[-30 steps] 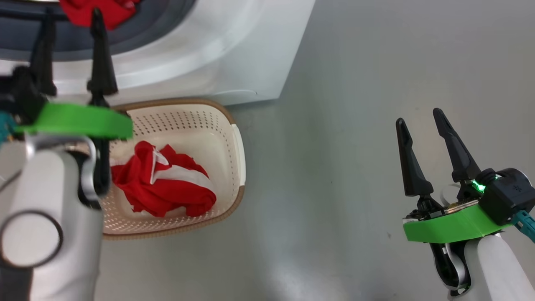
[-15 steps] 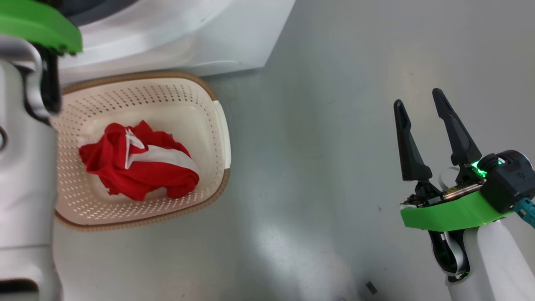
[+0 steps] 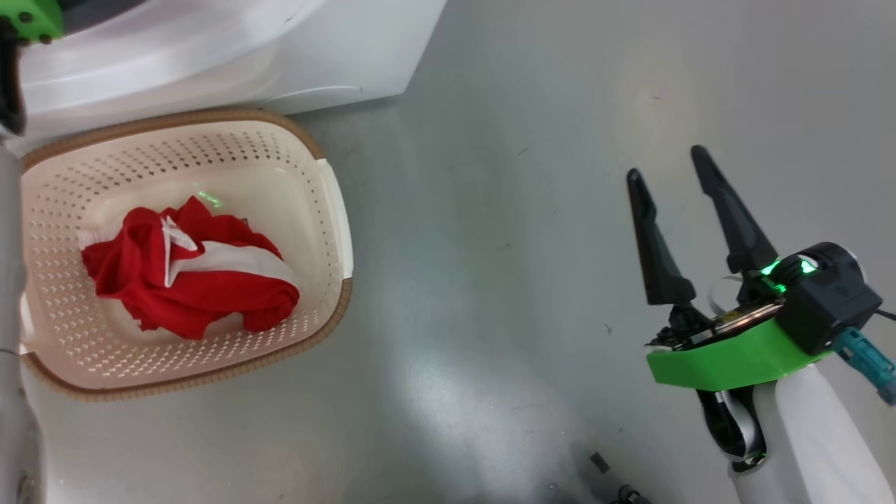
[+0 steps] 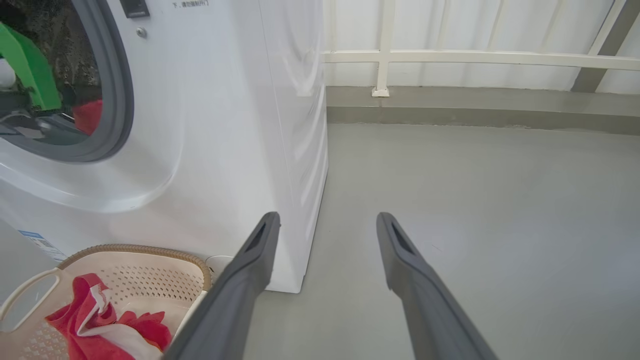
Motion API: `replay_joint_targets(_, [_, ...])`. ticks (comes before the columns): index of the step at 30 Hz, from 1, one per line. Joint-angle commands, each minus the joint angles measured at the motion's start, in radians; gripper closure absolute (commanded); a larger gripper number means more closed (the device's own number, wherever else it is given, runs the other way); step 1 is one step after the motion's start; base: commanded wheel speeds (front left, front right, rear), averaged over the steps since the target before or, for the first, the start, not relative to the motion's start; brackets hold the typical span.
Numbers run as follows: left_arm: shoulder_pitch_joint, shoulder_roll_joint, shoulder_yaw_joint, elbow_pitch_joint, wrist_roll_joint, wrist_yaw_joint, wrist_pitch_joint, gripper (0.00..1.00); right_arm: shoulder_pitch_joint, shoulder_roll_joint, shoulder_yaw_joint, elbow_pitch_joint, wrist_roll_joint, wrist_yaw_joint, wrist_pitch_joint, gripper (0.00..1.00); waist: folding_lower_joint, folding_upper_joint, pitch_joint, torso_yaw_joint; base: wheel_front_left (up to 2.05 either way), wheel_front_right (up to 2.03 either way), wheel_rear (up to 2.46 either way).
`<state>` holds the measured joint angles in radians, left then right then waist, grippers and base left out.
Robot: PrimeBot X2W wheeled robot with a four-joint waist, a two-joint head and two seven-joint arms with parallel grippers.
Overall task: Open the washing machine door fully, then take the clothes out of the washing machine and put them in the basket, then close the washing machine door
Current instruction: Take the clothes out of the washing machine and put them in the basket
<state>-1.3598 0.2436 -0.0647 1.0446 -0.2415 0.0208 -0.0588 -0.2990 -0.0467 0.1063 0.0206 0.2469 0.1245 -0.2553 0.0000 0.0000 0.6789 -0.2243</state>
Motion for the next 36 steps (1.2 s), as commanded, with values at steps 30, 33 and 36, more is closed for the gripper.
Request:
replay_joint_targets(30, [-0.062,0.075,-0.068,0.155,0.032,0.055,0.097,1.0,0.024,-0.004,0.063,-0.013,0.037,0.006,-0.006,0.0,0.0,0.0,-0.032,-0.023,0.0,0.0,0.0])
replay_joint_targets(33, [-0.063,0.077,-0.073,0.137,0.033,0.055,0.041,1.0,0.022,-0.004,0.063,-0.013,0.039,0.006,-0.006,0.0,0.0,0.0,-0.028,-0.022,0.0,0.0,0.0])
replay_joint_targets(36, [-0.062,0.077,-0.081,0.118,0.034,0.042,-0.014,1.0,0.02,-0.004,0.062,-0.012,0.043,0.006,-0.006,0.0,0.0,0.0,-0.025,-0.018,0.0,0.0,0.0])
